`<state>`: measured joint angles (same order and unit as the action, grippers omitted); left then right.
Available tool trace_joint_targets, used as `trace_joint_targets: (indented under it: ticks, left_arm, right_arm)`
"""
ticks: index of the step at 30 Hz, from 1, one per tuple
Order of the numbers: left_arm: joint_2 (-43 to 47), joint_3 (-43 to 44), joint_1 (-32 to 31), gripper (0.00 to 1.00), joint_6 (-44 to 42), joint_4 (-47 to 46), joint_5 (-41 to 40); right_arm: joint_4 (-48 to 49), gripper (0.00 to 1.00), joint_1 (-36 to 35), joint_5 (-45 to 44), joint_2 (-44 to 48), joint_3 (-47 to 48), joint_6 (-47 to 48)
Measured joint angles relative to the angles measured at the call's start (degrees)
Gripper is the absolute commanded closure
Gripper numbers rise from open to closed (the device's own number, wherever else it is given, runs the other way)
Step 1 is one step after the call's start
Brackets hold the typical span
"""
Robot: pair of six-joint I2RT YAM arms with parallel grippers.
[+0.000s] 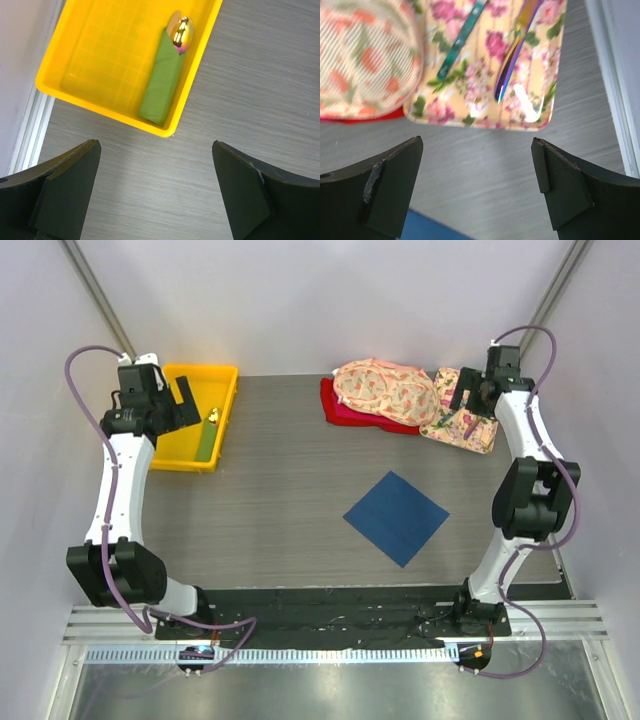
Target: Place the utensils on the paper napkin and roll it up
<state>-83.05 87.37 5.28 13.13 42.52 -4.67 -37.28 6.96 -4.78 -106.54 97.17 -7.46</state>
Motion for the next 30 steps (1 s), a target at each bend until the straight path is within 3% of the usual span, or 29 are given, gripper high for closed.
trace_joint_targets:
  ticks: [9, 17, 18, 26, 30]
  left_arm:
    - [1.75, -2.14, 0.00, 0.00, 0.13, -5.42, -1.79]
    - [3.34, -3.34, 0.00, 0.00, -3.34, -7.21, -0.74]
    - [3.32, -3.45, 0.00, 0.00, -3.54, -7.21, -0.66]
    - [2.91, -3.65, 0.00, 0.00, -4.57, -7.13, -0.68]
    - [2.01, -3.65, 0.00, 0.00, -4.57, -7.10, -0.79]
  right_arm:
    - [0.37, 0.08, 4.20, -2.67, -14.53, 12.55, -3.87]
    - [0.37, 0.23, 7.17, -1.07, -24.96, 19.41, -7.50]
    - [0.39, 0.28, 7.48, -0.92, -25.33, 19.61, -7.58]
    - [0.83, 0.44, 8.61, 0.66, -30.49, 21.18, -9.62]
    - [1.25, 0.47, 8.57, 0.57, -31.45, 21.64, -10.08]
